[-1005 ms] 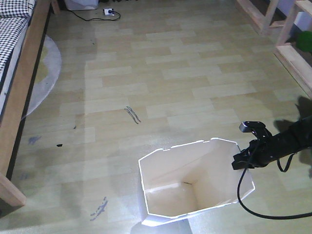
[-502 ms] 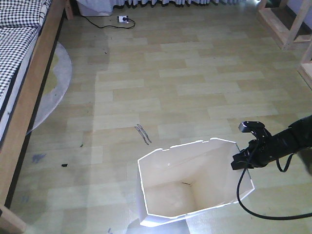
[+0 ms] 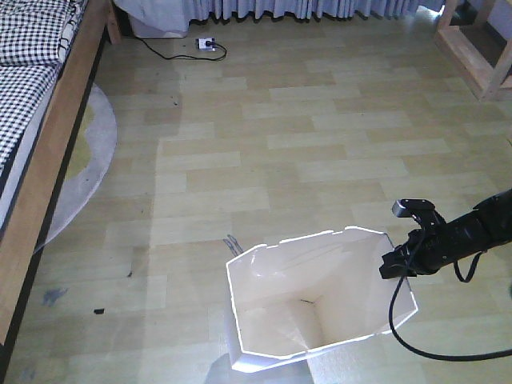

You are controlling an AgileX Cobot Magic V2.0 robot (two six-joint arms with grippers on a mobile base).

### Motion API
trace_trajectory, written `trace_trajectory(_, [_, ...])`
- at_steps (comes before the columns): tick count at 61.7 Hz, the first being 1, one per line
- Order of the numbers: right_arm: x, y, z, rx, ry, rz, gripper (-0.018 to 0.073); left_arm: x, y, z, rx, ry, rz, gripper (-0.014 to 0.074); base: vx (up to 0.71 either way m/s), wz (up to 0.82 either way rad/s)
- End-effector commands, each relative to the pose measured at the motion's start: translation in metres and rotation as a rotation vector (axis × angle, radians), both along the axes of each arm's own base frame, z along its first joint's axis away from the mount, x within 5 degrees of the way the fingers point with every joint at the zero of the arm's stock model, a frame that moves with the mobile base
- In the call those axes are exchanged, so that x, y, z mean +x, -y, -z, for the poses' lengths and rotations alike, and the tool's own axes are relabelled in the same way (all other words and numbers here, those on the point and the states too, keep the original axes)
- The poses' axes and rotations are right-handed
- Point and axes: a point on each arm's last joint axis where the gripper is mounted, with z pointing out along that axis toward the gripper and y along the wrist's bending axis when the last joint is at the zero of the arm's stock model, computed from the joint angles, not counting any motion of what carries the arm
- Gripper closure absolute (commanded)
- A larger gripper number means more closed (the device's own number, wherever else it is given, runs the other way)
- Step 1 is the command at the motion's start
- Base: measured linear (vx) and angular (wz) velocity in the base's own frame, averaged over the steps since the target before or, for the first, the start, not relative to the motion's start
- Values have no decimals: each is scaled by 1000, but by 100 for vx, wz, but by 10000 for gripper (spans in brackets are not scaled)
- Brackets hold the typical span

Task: Move trash bin to bedside with robot
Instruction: 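Carry the held bin with the right gripper toward the bed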

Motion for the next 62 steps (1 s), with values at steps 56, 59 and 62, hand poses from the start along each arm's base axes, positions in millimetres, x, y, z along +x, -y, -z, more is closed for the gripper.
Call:
trace_trajectory(56, [9,-11,-36,176,36,3,564,1,0,-1,-8,65,0,603,30,7])
trace_trajectory(59, [9,-11,-36,176,36,3,564,1,0,-1,-8,65,0,603,26,6])
trace_trajectory(62, [9,-11,-36,176,36,3,564,1,0,-1,-8,65,0,603,26,5])
